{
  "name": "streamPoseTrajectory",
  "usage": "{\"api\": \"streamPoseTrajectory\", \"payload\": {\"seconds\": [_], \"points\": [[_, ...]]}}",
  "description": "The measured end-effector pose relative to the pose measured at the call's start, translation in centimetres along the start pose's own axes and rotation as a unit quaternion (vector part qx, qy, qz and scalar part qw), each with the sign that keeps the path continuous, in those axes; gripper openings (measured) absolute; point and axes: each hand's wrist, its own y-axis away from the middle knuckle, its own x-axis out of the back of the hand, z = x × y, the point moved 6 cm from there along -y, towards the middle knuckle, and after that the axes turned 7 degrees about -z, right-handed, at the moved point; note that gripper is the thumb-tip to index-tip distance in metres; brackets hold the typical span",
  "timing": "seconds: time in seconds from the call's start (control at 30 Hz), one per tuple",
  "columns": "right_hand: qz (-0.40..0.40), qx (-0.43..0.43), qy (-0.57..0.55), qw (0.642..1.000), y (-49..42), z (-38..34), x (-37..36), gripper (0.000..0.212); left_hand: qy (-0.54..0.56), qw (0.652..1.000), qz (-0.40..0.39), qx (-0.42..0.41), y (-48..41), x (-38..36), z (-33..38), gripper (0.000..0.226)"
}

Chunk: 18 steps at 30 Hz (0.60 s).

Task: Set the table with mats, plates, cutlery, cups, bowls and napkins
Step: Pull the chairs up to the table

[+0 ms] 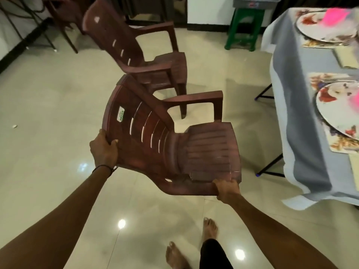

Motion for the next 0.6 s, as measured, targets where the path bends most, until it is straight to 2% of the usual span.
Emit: {"api": "streamPoseTrajectory", "payload": {"seconds": [0.27,0.6], "points": [[0.032,-0.051,-0.046,0.997,-1.4,8.4,2.9,0.043,-0.030,0.999,-0.023,-0.029,-3.4,-6.2,8.4,0.025],[0.053,-0.054,-0.111,0.991,-4.1,16.6,4.7,0.056,-0.066,0.995,-0.030,-0.072,-7.4,-11.7,18.0,0.025]]}}
